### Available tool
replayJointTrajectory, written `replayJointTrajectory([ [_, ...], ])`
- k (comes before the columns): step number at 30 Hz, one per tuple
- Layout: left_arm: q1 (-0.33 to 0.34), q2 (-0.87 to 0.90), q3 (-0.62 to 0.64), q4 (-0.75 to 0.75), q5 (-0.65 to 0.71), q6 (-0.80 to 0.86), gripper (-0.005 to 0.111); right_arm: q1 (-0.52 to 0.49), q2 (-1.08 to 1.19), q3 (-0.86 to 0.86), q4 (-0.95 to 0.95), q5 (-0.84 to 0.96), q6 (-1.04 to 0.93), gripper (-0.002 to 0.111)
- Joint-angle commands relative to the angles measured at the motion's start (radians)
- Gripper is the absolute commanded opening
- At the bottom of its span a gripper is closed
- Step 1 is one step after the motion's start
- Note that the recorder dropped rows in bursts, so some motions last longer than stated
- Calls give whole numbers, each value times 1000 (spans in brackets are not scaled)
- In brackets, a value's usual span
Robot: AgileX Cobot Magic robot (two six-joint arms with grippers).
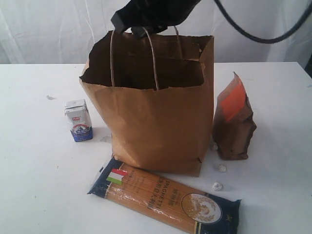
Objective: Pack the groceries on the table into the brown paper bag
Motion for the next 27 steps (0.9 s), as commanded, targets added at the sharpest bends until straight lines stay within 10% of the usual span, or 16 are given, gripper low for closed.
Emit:
replayJointTrajectory([
  [1, 1, -5, 5, -2, 2, -7, 0, 26, 72, -66, 8, 56, -8, 0],
  [4, 1, -5, 5, -2, 2, -7, 0, 30, 96, -74, 8, 51, -10, 4],
  [10, 1, -5, 5, -2, 2, -7, 0, 30, 74, -74, 8, 46, -12, 52],
  [27, 1, -5, 5, -2, 2, -7, 0, 30, -97, -69, -173, 222, 53, 52],
])
